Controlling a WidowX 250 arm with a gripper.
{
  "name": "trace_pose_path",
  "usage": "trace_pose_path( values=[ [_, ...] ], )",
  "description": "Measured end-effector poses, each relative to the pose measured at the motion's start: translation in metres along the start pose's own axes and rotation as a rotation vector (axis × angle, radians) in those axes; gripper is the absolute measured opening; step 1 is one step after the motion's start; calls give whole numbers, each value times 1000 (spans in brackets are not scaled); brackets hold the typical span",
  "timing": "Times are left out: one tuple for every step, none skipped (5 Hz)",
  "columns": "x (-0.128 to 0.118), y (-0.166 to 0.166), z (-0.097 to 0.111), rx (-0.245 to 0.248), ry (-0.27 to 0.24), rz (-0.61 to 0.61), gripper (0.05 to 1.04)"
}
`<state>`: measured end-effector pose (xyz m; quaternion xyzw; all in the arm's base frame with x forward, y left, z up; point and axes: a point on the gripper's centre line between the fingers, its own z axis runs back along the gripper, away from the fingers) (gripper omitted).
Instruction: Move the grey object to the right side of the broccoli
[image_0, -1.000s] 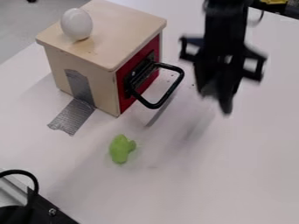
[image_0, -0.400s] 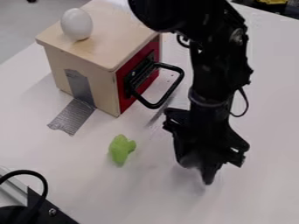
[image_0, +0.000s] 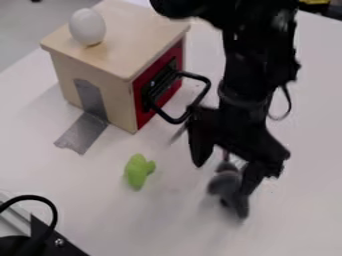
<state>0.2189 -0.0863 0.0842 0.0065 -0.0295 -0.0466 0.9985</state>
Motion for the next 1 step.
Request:
trace_pose_path(
  values=[
    [-3, 2, 32, -8, -33, 0, 1001]
  ],
)
